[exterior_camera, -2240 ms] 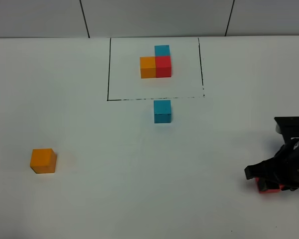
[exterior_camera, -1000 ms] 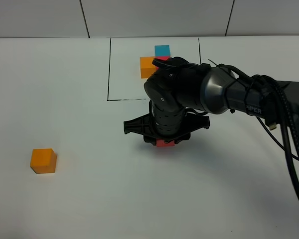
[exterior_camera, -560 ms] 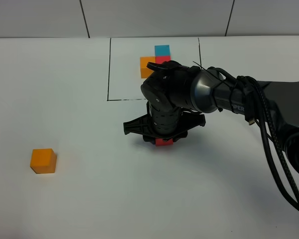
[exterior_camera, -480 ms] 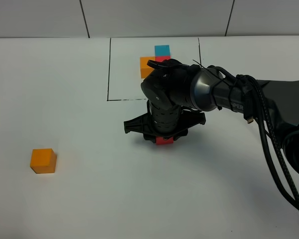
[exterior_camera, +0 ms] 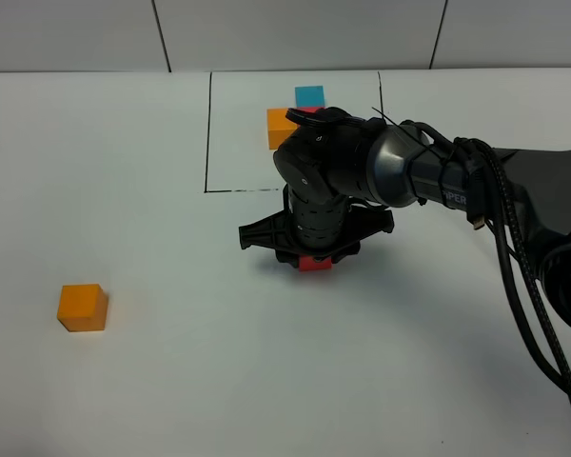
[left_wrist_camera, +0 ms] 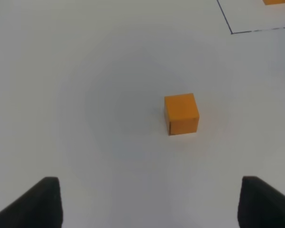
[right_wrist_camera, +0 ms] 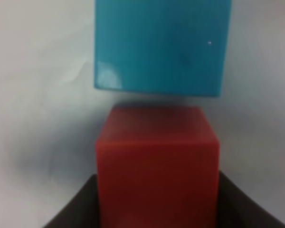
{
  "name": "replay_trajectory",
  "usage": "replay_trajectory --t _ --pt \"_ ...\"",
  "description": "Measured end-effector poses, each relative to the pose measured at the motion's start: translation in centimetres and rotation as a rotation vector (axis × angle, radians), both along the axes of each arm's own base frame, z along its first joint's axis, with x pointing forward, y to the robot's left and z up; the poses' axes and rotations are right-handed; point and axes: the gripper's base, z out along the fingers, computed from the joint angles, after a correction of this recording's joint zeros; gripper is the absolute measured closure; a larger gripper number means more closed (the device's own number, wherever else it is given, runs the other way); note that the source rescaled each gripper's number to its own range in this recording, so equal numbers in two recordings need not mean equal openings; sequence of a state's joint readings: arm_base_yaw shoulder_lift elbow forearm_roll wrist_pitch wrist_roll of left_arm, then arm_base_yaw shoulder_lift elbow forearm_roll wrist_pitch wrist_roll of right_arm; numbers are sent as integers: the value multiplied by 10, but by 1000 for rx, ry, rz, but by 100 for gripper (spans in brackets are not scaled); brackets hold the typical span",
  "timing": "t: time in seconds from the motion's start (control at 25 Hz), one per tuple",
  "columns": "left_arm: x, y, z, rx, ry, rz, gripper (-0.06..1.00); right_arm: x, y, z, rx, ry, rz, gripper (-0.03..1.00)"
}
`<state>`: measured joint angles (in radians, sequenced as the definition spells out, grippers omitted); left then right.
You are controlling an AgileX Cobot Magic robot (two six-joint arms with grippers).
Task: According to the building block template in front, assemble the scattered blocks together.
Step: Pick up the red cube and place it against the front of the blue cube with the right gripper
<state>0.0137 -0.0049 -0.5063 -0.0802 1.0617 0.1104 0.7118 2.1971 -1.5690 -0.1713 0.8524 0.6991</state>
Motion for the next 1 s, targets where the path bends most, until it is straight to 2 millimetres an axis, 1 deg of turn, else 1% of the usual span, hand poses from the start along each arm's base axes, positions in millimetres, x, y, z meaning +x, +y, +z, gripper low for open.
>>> replay_trajectory --t 0.28,1.0 --pt "0 0 0 0 0 0 23 1 1 -4 0 0 2 94" --pt "0 0 0 0 0 0 23 3 1 -4 18 -12 -24 94"
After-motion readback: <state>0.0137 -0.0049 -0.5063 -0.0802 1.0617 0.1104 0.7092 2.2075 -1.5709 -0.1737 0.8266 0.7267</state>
